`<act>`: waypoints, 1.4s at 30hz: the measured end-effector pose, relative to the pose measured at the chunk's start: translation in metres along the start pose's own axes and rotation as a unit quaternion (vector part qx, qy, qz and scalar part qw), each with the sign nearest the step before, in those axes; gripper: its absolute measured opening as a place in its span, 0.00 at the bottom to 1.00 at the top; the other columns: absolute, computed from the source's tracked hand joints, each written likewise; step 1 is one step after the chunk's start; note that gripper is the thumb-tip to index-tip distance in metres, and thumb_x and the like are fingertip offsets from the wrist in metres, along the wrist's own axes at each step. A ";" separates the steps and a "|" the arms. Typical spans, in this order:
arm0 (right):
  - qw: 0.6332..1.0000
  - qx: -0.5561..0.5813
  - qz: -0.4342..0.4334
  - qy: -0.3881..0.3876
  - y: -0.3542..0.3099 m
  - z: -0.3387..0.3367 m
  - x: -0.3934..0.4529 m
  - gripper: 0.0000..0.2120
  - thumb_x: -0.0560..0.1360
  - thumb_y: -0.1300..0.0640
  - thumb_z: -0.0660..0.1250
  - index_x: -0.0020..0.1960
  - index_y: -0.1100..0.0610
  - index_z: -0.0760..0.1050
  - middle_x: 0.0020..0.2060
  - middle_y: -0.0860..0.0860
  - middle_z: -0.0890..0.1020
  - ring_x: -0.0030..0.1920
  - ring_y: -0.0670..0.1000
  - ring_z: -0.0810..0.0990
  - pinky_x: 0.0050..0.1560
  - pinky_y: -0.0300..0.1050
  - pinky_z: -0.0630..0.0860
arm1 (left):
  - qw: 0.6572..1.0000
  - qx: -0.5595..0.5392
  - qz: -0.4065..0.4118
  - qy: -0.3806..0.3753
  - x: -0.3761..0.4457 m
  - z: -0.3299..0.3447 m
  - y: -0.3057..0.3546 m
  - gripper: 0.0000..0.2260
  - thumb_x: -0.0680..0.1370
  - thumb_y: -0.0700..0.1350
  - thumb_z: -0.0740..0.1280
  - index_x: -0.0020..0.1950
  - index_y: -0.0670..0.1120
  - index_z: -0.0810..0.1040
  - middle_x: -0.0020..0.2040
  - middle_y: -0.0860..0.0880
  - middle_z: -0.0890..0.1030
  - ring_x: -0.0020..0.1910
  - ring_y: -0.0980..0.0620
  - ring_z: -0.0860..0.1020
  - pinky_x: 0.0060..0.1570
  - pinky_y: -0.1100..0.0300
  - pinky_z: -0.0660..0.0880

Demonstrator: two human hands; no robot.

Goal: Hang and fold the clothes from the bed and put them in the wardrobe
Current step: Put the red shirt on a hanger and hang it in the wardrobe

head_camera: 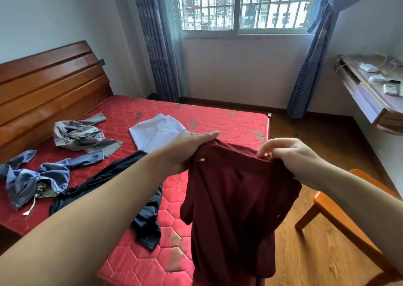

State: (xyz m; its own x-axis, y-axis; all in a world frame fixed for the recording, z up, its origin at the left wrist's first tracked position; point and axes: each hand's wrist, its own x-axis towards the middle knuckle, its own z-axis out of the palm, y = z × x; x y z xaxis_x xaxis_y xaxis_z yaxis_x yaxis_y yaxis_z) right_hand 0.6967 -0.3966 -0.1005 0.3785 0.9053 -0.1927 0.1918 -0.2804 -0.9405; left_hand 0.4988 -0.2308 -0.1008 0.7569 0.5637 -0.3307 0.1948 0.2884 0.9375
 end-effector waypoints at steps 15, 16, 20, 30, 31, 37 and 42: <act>0.885 -0.342 -0.313 0.031 -0.060 0.001 -0.014 0.05 0.75 0.55 0.69 0.44 0.52 0.84 0.52 0.41 0.79 0.52 0.42 0.77 0.54 0.42 0.75 | 0.982 0.179 0.041 0.036 -0.010 -0.012 0.004 0.09 0.68 0.55 0.74 0.44 0.54 0.84 0.42 0.48 0.82 0.39 0.51 0.78 0.43 0.56 0.74; 0.890 -0.318 -0.325 0.034 -0.072 0.003 -0.015 0.05 0.75 0.56 0.69 0.44 0.52 0.84 0.47 0.40 0.80 0.48 0.43 0.78 0.49 0.40 0.74 | 0.987 0.160 0.025 0.016 -0.011 -0.014 0.001 0.10 0.67 0.51 0.74 0.47 0.54 0.83 0.45 0.45 0.80 0.40 0.48 0.76 0.42 0.53 0.73; 0.907 -0.252 -0.337 0.004 -0.111 0.015 -0.018 0.09 0.78 0.58 0.66 0.40 0.52 0.80 0.33 0.44 0.79 0.36 0.43 0.76 0.40 0.37 0.70 | 0.978 0.204 0.025 -0.037 -0.012 -0.008 -0.013 0.14 0.73 0.36 0.69 0.57 0.46 0.79 0.42 0.43 0.77 0.35 0.50 0.73 0.35 0.59 0.73; 0.877 -0.330 -0.343 0.064 -0.148 0.011 -0.013 0.09 0.79 0.57 0.64 0.42 0.57 0.79 0.36 0.54 0.81 0.39 0.52 0.76 0.45 0.47 0.71 | 0.941 0.143 0.306 -0.010 -0.020 0.034 -0.015 0.05 0.74 0.44 0.72 0.43 0.54 0.83 0.38 0.59 0.82 0.39 0.62 0.78 0.41 0.67 0.75; 0.872 -0.331 -0.352 0.081 -0.151 0.006 -0.014 0.09 0.79 0.57 0.64 0.42 0.56 0.79 0.36 0.54 0.81 0.39 0.51 0.77 0.46 0.46 0.72 | 0.939 0.173 0.298 0.002 -0.019 0.030 -0.019 0.07 0.74 0.42 0.72 0.40 0.54 0.83 0.34 0.62 0.80 0.36 0.65 0.76 0.39 0.69 0.73; 0.898 -0.210 -0.332 0.198 -0.160 -0.024 -0.017 0.13 0.78 0.51 0.64 0.39 0.37 0.80 0.33 0.33 0.81 0.36 0.35 0.78 0.45 0.37 0.73 | 0.906 0.363 0.183 0.118 -0.017 -0.032 -0.043 0.10 0.77 0.43 0.68 0.36 0.50 0.80 0.31 0.58 0.77 0.34 0.59 0.73 0.42 0.53 0.74; 0.881 -0.296 -0.276 0.243 -0.154 -0.029 -0.016 0.11 0.75 0.52 0.67 0.35 0.44 0.80 0.32 0.33 0.81 0.34 0.34 0.79 0.40 0.39 0.73 | 0.946 0.229 0.148 0.174 -0.038 -0.061 -0.016 0.13 0.80 0.44 0.65 0.42 0.36 0.80 0.37 0.46 0.78 0.36 0.51 0.74 0.39 0.56 0.70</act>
State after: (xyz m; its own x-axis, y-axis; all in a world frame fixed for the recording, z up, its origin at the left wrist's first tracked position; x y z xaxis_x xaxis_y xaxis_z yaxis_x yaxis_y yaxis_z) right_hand 0.6873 -0.3772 0.0553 0.3956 0.7523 0.5269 0.8530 -0.0883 -0.5144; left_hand 0.4287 -0.2094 -0.1102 0.5844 0.8114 0.0120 0.3170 -0.2418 0.9171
